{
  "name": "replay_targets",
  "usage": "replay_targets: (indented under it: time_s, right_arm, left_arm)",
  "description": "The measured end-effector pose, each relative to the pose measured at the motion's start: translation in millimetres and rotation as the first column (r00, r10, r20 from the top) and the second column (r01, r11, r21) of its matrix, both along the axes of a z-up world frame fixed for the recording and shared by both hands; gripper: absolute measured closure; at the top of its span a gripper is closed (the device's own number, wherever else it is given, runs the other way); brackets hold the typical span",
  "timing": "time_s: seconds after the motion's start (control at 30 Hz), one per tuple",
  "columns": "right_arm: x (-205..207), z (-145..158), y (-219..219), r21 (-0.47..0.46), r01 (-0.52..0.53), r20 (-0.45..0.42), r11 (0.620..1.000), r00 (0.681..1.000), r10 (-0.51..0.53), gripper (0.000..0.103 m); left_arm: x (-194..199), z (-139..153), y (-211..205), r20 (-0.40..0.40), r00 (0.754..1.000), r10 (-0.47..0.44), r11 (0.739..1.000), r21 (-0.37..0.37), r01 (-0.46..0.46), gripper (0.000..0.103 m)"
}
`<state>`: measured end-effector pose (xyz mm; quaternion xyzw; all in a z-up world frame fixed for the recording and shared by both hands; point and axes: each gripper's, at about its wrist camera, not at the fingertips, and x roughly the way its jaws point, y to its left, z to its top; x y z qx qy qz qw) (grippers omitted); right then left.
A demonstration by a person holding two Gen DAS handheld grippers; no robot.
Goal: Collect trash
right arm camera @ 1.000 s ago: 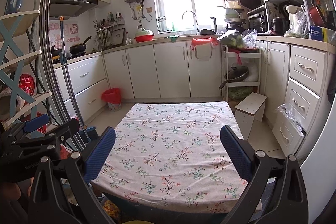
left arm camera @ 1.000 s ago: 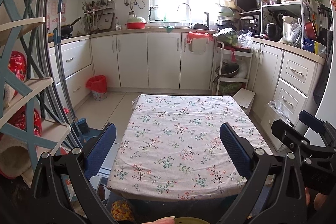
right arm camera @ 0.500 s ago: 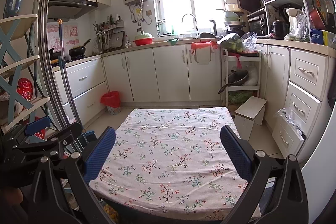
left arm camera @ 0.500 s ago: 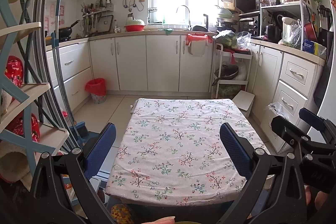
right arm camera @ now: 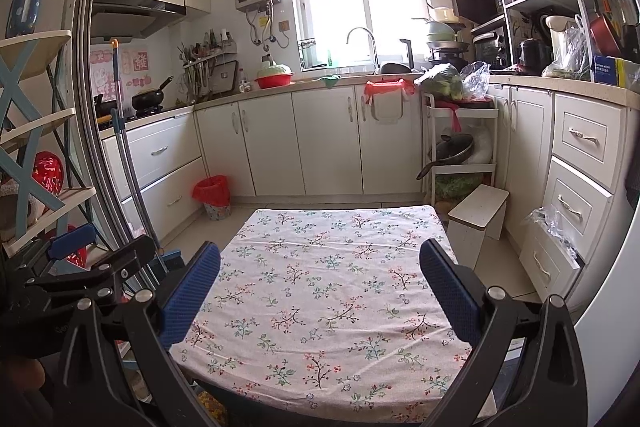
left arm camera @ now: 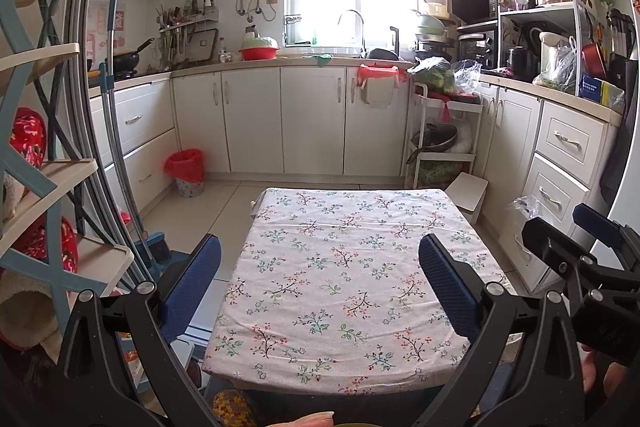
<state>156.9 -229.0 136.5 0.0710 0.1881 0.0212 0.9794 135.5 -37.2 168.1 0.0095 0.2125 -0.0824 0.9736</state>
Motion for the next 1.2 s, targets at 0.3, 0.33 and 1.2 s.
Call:
replay_targets:
  time_s: [0.3,0.33,1.2]
  right_arm:
    - [3.4,1.7,-0.1,0.000,-0.002,0.000,1.000,1.000,0.002,0.007]
    - [2.5,1.4,0.1,0.000,-0.001,0.000,1.000,1.000,0.001,0.007]
    - [5.9,-1.3,-2.4,0.008,0.004,-0.002,1.000,1.000,-0.004,0.007]
  left_arm:
    - [5.4,0.9,-0.7,-0.004,1.000,0.006,1.000,0.005,-0.006,0.008]
    - [5.8,1.1,-2.3,-0.004,1.000,0.007,1.000,0.006,-0.007,0.008]
    - [8.4,-1.8,-1.4,-0.010,1.000,0.008,1.000,0.013,-0.008,0.008]
